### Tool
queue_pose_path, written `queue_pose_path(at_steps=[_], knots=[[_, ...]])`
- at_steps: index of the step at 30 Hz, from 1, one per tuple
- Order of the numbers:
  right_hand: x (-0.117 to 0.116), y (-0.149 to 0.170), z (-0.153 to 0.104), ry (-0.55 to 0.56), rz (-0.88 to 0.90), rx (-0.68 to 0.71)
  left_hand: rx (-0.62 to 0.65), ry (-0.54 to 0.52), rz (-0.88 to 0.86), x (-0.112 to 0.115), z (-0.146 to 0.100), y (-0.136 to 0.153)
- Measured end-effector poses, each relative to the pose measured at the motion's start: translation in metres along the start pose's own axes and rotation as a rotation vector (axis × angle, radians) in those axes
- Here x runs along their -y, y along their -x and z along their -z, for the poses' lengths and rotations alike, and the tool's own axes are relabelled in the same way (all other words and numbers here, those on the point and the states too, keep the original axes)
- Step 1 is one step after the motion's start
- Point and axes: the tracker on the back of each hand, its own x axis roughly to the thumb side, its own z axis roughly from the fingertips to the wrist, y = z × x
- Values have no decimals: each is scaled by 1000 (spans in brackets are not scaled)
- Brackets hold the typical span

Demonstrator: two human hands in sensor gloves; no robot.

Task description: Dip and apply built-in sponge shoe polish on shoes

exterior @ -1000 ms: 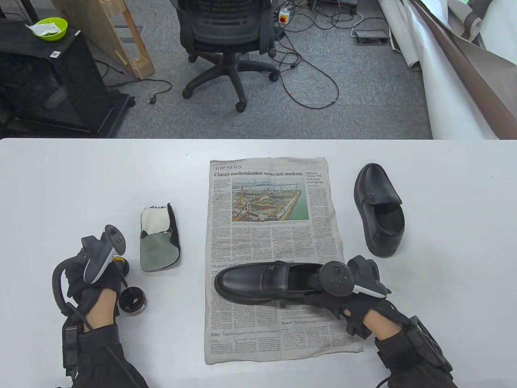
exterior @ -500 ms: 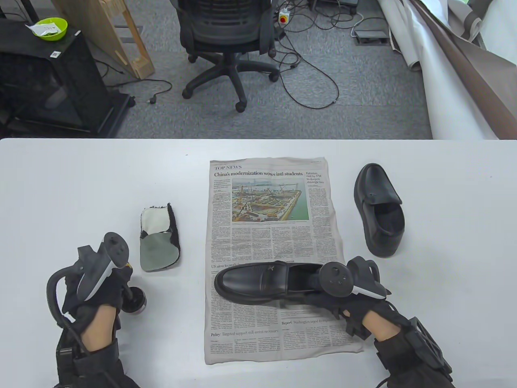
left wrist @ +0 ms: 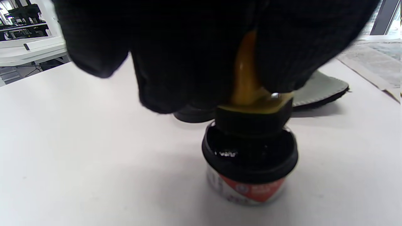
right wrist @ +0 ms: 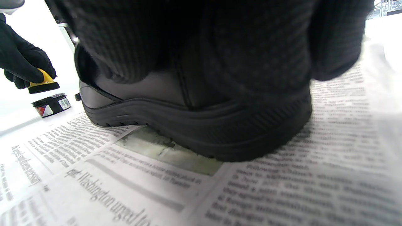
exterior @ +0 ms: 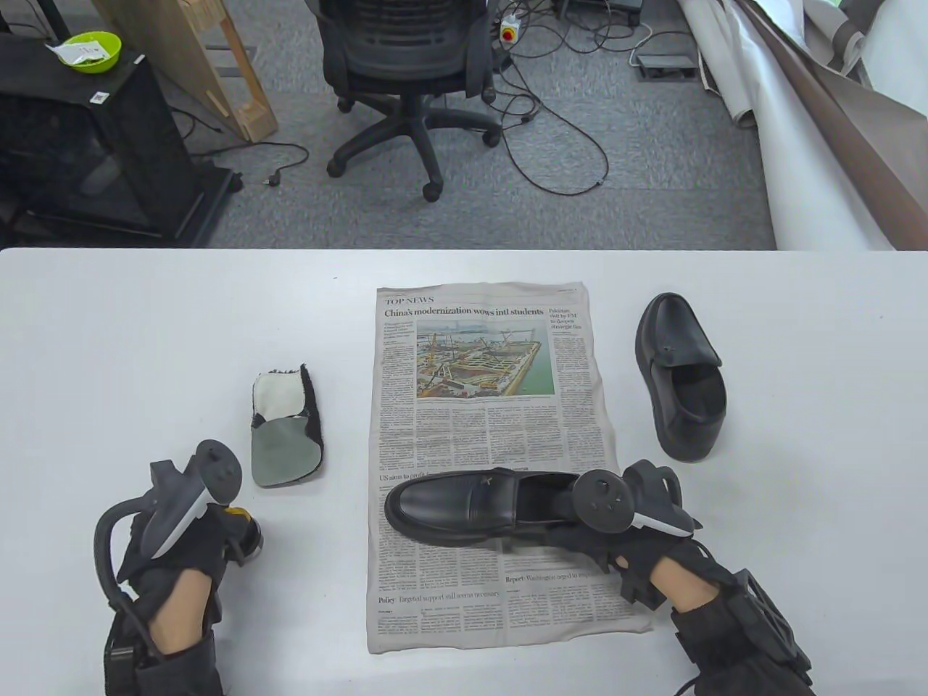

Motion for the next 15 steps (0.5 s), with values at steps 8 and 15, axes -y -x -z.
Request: queue_pose_path(at_steps=[8, 15], knots=[[0, 0, 0, 2, -1, -3, -20, 36, 8, 7, 6, 2], [0, 0, 0, 2, -1, -5, -29, 26, 13, 6, 3, -2]])
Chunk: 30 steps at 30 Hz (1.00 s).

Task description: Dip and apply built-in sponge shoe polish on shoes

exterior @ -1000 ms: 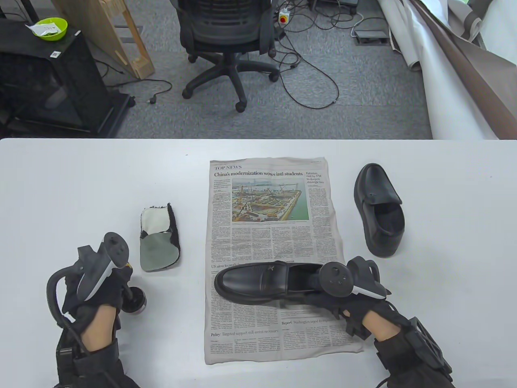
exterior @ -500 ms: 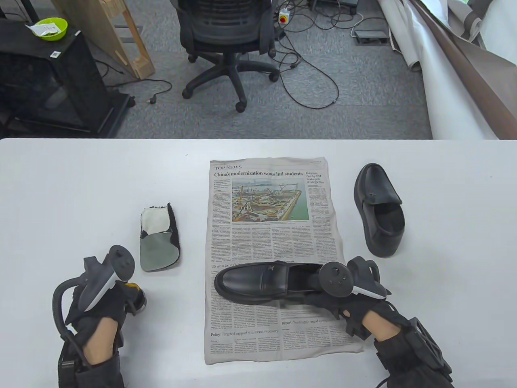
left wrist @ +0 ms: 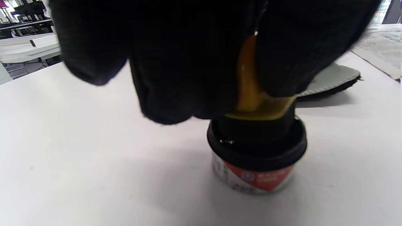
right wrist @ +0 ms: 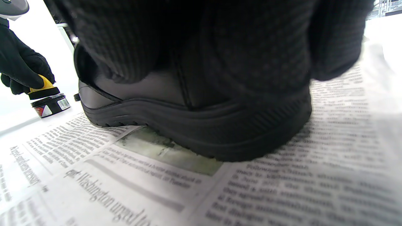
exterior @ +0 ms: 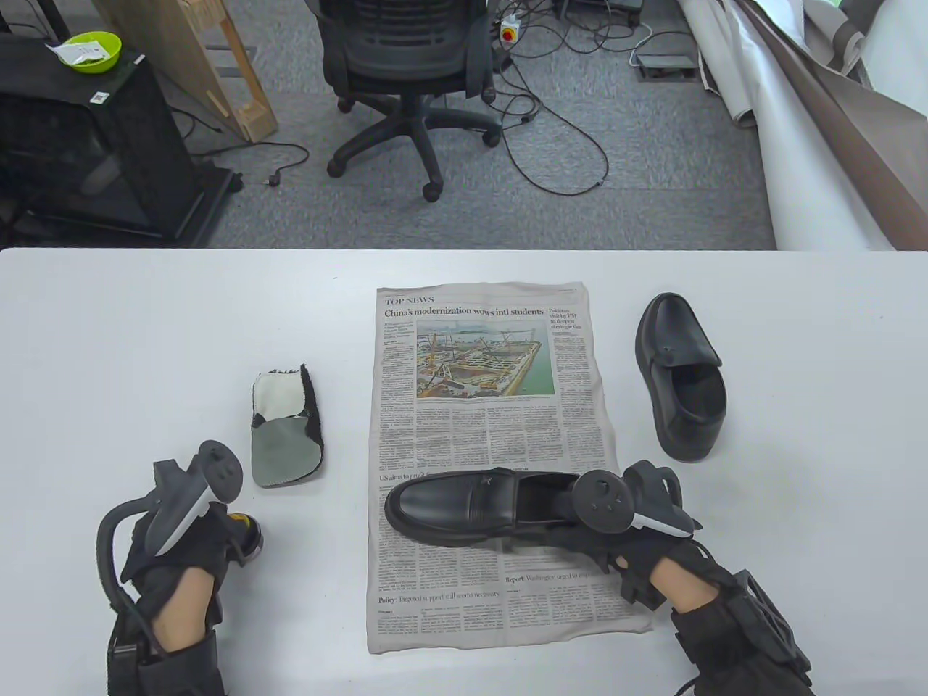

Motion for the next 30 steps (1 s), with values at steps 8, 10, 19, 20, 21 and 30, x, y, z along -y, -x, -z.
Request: queue_pose_path(at_steps=[8, 10, 19, 20, 21, 30], knots=[[0, 0, 0, 0, 1, 0, -9, 13, 15, 3, 2, -2], [0, 0, 0, 0, 0, 0, -9, 11, 23, 2, 2, -4], [0, 0, 0, 0, 1, -1, 288, -116, 0, -23, -48, -59], [0, 0, 0, -1, 2, -1, 350, -119, 36, -25, -54, -74], [0, 0, 0, -1, 2, -1, 374, -120, 36, -26, -56, -80], [0, 0, 0, -5, -6, 0, 567, -170, 52, -29, -55, -172]])
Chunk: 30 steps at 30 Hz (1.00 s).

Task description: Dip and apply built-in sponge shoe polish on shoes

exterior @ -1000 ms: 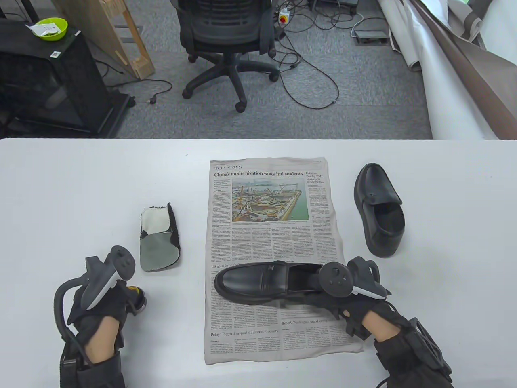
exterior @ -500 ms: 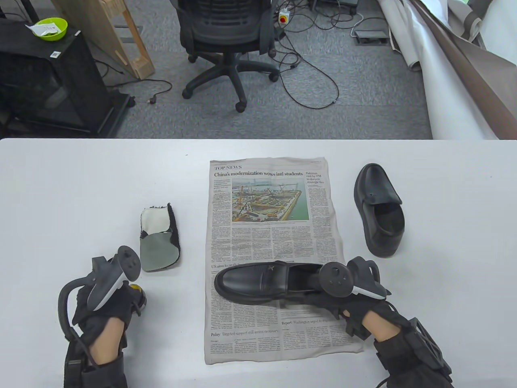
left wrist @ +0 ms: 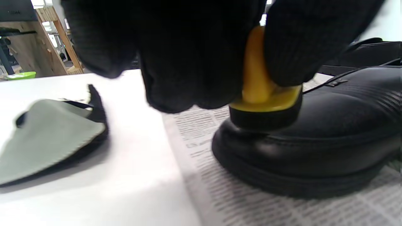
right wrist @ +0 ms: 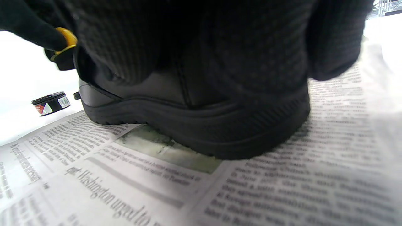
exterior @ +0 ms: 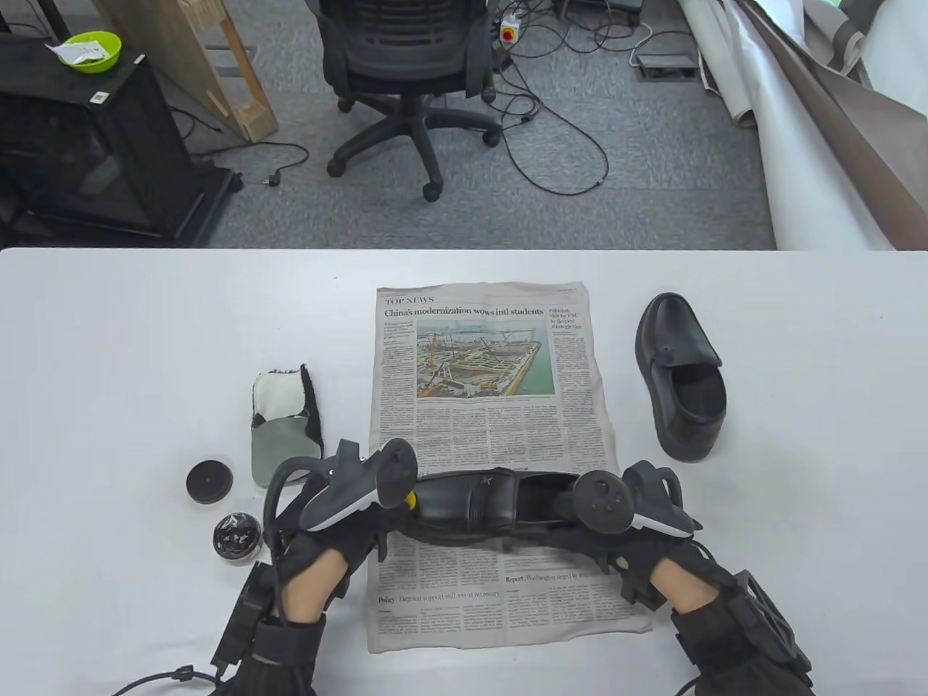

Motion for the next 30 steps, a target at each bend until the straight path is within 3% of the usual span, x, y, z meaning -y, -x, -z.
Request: queue_pose_path(at_steps=[7, 16, 24, 30], knots=[[0, 0, 0, -5, 0, 7, -56, -13, 65, 13, 20, -18], [0, -1, 1, 0, -23, 8, -43, -80, 102, 15, 13, -26], [0, -3, 1, 22, -41, 2, -10, -8, 95, 13, 2, -30], [0, -3, 1, 15, -41, 8, 31, -33, 58, 14, 0, -43]])
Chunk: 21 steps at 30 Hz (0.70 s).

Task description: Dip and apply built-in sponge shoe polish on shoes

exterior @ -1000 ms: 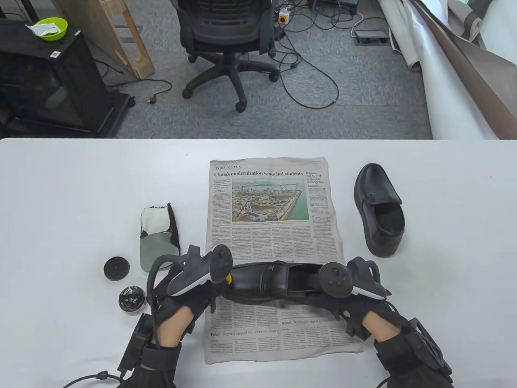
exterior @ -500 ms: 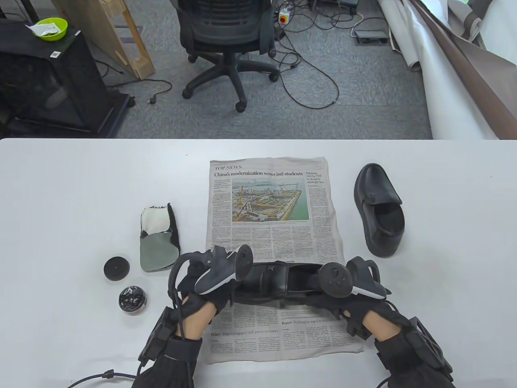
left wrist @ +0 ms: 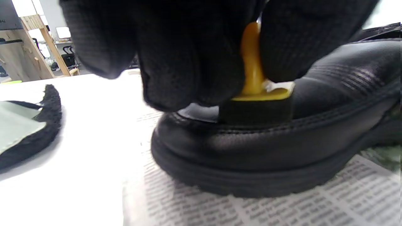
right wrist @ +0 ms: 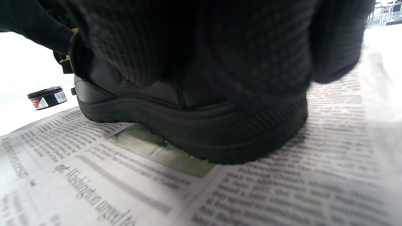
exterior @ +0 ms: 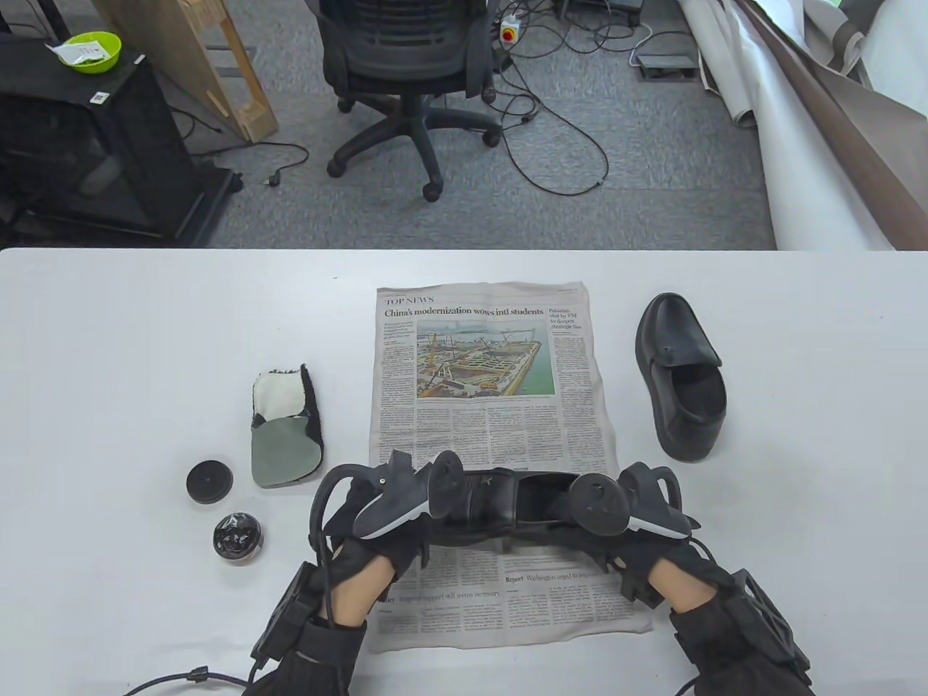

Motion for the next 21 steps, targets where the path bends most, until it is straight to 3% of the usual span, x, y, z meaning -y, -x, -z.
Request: queue_pose_path(at_steps=[5, 13, 21], knots=[[0, 0, 1, -11, 1, 15, -24, -103, 13, 1, 9, -8], [-1, 0, 0, 16, -9, 20, -129, -93, 35, 4, 21, 10], [1, 0, 0, 43, -31, 17, -196, -30, 24, 0, 11, 26]])
